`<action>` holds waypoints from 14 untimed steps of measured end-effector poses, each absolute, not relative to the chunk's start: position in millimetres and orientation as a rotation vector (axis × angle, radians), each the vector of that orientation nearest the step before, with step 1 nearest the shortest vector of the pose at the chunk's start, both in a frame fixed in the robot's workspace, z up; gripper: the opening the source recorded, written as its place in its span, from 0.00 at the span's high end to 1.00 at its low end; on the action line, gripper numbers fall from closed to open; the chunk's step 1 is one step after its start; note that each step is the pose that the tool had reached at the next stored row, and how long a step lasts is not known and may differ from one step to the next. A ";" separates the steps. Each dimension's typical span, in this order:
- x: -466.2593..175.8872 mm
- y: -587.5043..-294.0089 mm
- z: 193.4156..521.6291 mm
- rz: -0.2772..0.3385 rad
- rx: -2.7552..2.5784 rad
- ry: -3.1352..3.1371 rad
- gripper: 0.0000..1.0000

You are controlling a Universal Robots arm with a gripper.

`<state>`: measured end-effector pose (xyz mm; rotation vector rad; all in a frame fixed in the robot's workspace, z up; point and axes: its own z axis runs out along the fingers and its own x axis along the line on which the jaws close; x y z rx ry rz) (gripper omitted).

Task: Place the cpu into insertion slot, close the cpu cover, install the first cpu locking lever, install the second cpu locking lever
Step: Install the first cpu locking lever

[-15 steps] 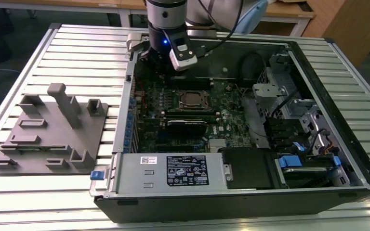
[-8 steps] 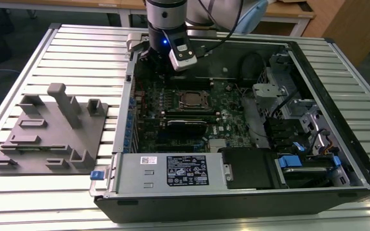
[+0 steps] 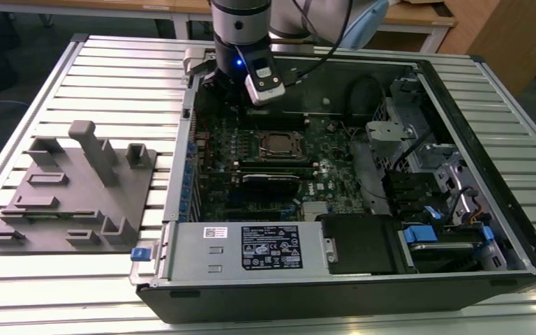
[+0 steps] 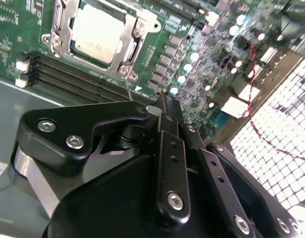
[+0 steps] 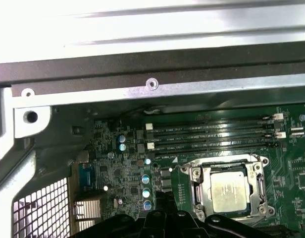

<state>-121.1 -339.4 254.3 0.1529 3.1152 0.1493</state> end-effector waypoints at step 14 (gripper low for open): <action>-123.1 -344.6 250.0 0.290 0.152 3.110 0.90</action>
